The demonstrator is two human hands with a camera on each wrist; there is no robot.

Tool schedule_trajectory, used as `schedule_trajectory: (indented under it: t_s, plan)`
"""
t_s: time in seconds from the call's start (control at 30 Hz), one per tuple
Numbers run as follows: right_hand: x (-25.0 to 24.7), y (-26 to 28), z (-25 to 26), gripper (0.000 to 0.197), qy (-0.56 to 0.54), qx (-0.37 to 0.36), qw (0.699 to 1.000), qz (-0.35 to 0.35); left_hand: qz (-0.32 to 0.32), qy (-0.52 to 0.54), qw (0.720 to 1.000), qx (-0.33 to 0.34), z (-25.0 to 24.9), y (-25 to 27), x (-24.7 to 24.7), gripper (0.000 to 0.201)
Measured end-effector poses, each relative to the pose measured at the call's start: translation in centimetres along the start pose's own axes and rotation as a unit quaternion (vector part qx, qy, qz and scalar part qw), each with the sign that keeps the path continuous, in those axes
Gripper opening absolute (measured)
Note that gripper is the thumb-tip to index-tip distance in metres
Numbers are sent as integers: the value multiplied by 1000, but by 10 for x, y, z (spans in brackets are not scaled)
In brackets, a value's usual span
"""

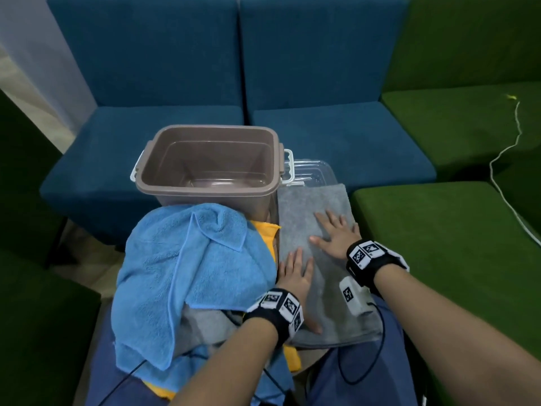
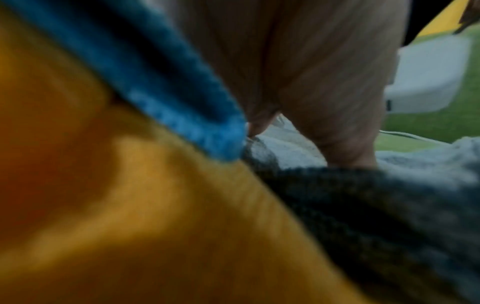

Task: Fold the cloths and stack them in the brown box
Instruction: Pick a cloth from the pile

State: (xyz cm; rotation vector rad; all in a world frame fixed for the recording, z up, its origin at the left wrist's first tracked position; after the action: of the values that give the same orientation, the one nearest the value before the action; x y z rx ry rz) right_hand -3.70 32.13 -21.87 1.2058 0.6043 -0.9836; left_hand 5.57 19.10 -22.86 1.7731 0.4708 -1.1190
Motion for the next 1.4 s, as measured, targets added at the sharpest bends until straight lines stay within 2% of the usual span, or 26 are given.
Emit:
schedule_trajectory:
  t_s: [0.2,0.37,0.47,0.6,0.67,0.87,1.0,1.1,1.3,1.4]
  plan:
    - [-14,-29,-10,72,2,-26,1000,-15,8,-4,1000,4,0,-14,14,163]
    - [-23,-48,-9,82,32,2,999,-37,-4,3,1000,10,-1,-11,14,166]
    - [-26,-47,7,90,48,14,998,-47,3,9,1000,11,-1,-9,13,167]
    - [0,-28,43,88,52,-62,997,21,14,22,1000,15,0,-6,8,164]
    - [6,-26,45,91,62,-64,995,45,16,21,1000,18,-1,-4,5,163]
    - [-8,-35,38,104,45,-80,994,58,-3,-1,1000,3,-2,-3,5,167]
    - [-19,-17,37,98,-22,-94,995,8,-1,12,1000,3,-1,-2,5,167]
    - [-28,15,16,96,-55,-58,995,-54,-13,17,1000,6,-1,1,3,166]
    - [22,76,-18,101,0,-35,998,61,-8,27,999,21,0,7,4,162]
    - [29,84,-31,103,-44,-10,999,28,-17,17,999,29,-8,16,1,150]
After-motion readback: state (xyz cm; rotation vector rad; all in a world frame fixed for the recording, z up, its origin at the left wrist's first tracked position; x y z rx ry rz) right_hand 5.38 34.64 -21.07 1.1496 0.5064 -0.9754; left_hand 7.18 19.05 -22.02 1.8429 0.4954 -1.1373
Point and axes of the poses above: each hand's wrist, its own y-axis away from the middle knuckle, its own x-axis out of the palm, z = x × y, the point moved 6 cm from there along -y, towards the middle knuckle, and after that the axes turned 5 degrees about -y, right-handed, at the moved point
